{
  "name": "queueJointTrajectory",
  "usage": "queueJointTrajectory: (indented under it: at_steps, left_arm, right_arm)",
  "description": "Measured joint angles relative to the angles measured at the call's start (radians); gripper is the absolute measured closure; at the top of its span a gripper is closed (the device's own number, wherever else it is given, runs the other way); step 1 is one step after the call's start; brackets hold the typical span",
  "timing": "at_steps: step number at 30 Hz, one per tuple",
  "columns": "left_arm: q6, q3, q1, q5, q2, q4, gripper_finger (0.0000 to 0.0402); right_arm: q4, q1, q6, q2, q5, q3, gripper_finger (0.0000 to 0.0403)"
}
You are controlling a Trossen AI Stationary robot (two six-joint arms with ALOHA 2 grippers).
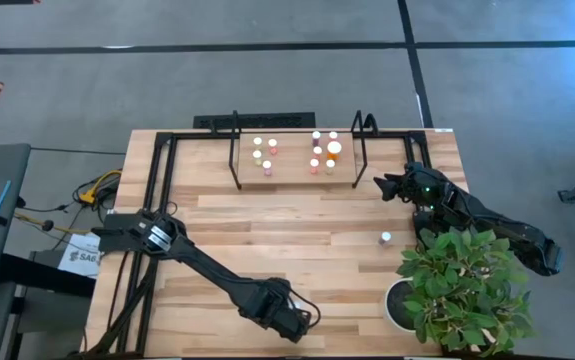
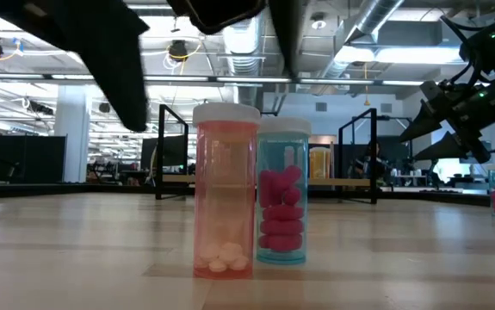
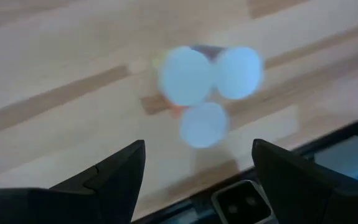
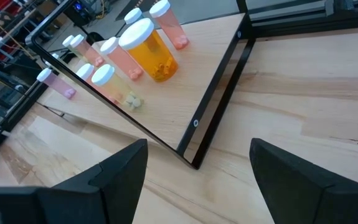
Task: Pick and place medicine bottles onto shelf by color
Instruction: Put the pink pill bottle on the shelf
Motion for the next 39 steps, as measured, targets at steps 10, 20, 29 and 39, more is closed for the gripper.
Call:
queueJointTrajectory:
  at_steps: [10,20,29,39]
  left_arm:
    - [0.015,-0.002,0.025,0.063,0.051,0.004,0.0120]
    - [0.010,-0.002,0.033,0.035,0.054,0.003,0.0120]
    - [0.002,-0.002,0.036,0.034,0.054,-0.013,0.0127]
    - [0.003,-0.002,0.037,0.033,0.054,-0.021,0.0220]
  right_arm:
    - [0.001,0.000,0.000,0.000,0.000,0.000,0.0097]
    - [0.001,0.000,0.000,0.000,0.000,0.000,0.0097]
    - [0.001,0.000,0.000,0.000,0.000,0.000,0.0097]
    - [0.001,0.000,0.000,0.000,0.000,0.000,0.0097]
